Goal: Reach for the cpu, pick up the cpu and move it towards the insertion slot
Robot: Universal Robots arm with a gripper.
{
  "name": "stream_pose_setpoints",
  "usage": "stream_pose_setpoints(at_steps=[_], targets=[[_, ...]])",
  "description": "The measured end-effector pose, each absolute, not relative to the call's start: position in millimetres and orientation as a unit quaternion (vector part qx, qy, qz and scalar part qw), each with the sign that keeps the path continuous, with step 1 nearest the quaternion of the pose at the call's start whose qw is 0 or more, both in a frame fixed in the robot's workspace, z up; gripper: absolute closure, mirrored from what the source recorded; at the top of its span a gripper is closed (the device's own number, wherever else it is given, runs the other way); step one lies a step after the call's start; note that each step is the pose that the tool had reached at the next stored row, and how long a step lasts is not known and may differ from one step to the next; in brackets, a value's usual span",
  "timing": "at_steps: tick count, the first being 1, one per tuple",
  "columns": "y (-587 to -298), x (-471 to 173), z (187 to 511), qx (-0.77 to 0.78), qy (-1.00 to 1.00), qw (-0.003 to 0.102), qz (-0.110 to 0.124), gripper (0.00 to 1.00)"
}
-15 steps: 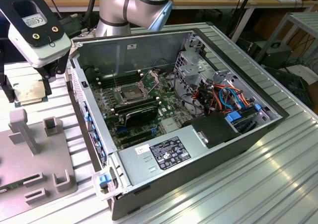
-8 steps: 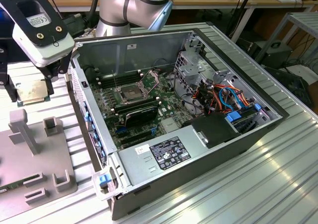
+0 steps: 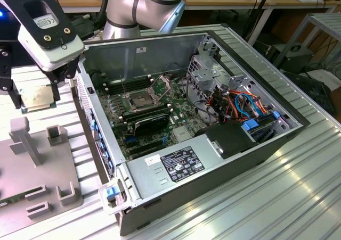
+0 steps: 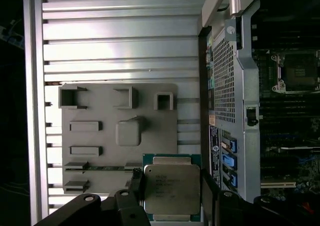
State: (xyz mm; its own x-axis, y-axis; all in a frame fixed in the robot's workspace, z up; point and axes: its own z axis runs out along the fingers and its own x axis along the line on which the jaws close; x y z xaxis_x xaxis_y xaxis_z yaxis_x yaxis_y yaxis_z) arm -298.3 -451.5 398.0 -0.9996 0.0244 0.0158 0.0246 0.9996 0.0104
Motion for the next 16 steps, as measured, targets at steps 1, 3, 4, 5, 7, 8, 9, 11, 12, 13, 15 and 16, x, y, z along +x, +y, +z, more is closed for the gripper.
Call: stream_pose_setpoints(at_steps=[1,3,4,5,7,8,9,11,12,13,15,16], targets=[[-451.5,-297.8,398.0,-0.012,-1.000,0.008,-0.005,0.45],[-451.5,-296.8,398.0,-0.012,-1.000,0.008,-0.005,0.45],[-451.5,-296.4,398.0,-0.012,-1.000,0.008,-0.005,0.45],[-451.5,-295.9,398.0,-0.012,-1.000,0.008,-0.005,0.45],[-451.5,-294.1,398.0,-0.012,-1.000,0.008,-0.005,0.45],[-451.5,-293.5,398.0,-0.012,-1.000,0.008,-0.005,0.45],[-451.5,-293.0,398.0,-0.012,-1.000,0.008,-0.005,0.45],[-451.5,-291.6,397.9,-0.012,-1.000,0.008,-0.005,0.45],[-451.5,-290.2,398.0,-0.012,-1.000,0.008,-0.005,0.45],[-451.5,-289.3,397.9,-0.012,-1.000,0.008,-0.005,0.45],[-451.5,-287.4,398.0,-0.012,-1.000,0.008,-0.005,0.45],[-451.5,-286.2,398.0,-0.012,-1.000,0.008,-0.005,0.45]])
